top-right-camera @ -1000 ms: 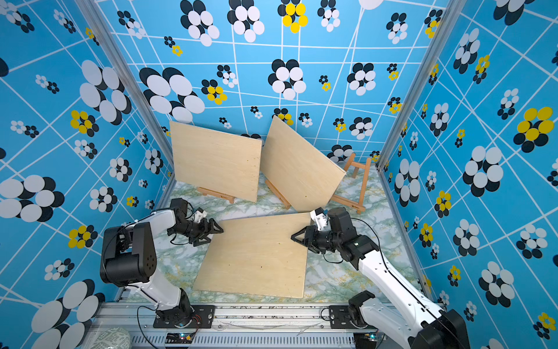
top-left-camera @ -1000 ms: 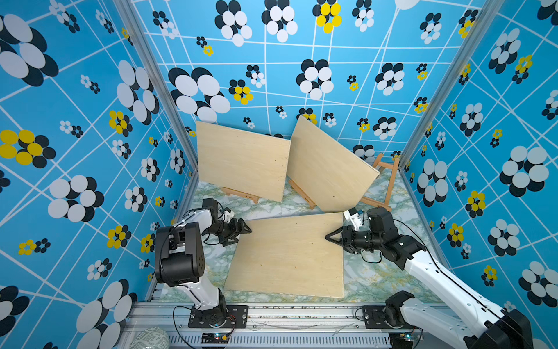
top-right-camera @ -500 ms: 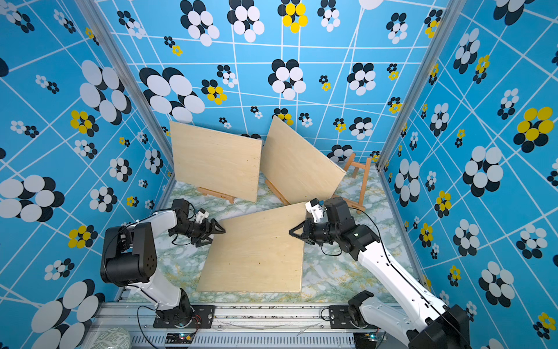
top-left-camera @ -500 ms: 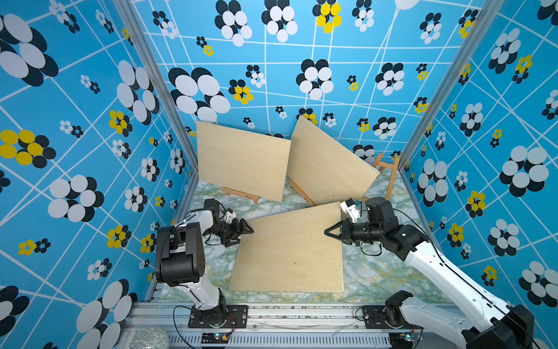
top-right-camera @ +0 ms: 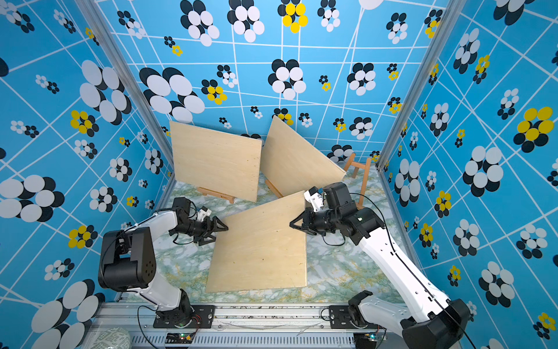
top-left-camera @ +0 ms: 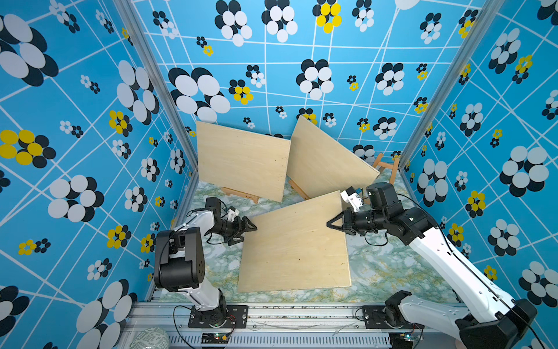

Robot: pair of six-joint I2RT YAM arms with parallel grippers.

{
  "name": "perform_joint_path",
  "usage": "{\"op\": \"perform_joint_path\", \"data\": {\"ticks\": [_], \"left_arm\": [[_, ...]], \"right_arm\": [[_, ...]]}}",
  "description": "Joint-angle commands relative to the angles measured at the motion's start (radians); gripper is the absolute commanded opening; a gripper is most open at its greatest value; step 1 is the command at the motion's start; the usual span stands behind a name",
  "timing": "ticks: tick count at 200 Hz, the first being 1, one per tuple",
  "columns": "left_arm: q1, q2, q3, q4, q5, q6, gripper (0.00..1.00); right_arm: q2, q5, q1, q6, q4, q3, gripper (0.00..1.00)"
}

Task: Assemble the easel
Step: Pick up the drawing board from the center of the board.

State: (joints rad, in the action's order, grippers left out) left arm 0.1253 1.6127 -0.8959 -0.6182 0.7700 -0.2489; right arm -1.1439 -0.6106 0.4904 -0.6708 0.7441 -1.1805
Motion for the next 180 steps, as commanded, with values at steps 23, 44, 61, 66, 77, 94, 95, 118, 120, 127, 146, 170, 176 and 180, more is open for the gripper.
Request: {"op": "perform_joint_path", "data": {"ticks": [23, 44, 61, 66, 77, 94, 95, 118, 120, 127, 146, 170, 176, 180], "left_arm": [[0.031, -0.12, 0.071, 0.11, 0.081, -0.088, 0.91], [0.048, -0.17, 0.11, 0.193, 0.114, -0.147, 0.94], [0.057, -0.231, 0.15, 0.286, 0.136, -0.205, 0.96], [0.06, -0.252, 0.165, 0.32, 0.142, -0.224, 0.96], [0.061, -0.303, 0.194, 0.386, 0.144, -0.263, 0.98], [0.067, -0.366, 0.223, 0.425, 0.112, -0.295, 0.99], [0.068, -0.369, 0.225, 0.427, 0.11, -0.295, 0.99], [0.069, -0.436, 0.285, 0.527, 0.097, -0.335, 0.99], [0.069, -0.441, 0.293, 0.541, 0.098, -0.34, 0.99], [0.069, -0.459, 0.318, 0.588, 0.097, -0.355, 0.99], [0.067, -0.497, 0.382, 0.699, 0.087, -0.397, 0.99], [0.059, -0.506, 0.422, 0.818, 0.132, -0.439, 0.99], [0.059, -0.51, 0.427, 0.835, 0.138, -0.449, 0.99], [0.059, -0.511, 0.428, 0.845, 0.141, -0.453, 0.99]], "right_arm": [[-0.008, 0.107, 0.01, 0.254, 0.054, -0.04, 0.0], [0.001, 0.136, 0.01, 0.318, 0.054, -0.045, 0.0], [0.009, 0.168, 0.009, 0.37, 0.059, -0.038, 0.0], [0.013, 0.173, 0.01, 0.386, 0.058, -0.034, 0.0], [0.021, 0.188, 0.01, 0.424, 0.061, -0.023, 0.0], [0.047, 0.205, 0.008, 0.481, 0.055, 0.0, 0.0], [0.049, 0.205, 0.008, 0.483, 0.054, 0.003, 0.0], [0.115, 0.235, 0.009, 0.538, -0.005, 0.073, 0.0], [0.122, 0.236, 0.009, 0.542, -0.012, 0.08, 0.0], [0.14, 0.242, 0.008, 0.557, -0.026, 0.104, 0.0], [0.182, 0.256, 0.008, 0.602, -0.058, 0.155, 0.0], [0.227, 0.274, 0.009, 0.665, -0.107, 0.215, 0.0], [0.244, 0.279, 0.008, 0.678, -0.14, 0.244, 0.0], [0.255, 0.281, 0.008, 0.684, -0.165, 0.263, 0.0]]}}
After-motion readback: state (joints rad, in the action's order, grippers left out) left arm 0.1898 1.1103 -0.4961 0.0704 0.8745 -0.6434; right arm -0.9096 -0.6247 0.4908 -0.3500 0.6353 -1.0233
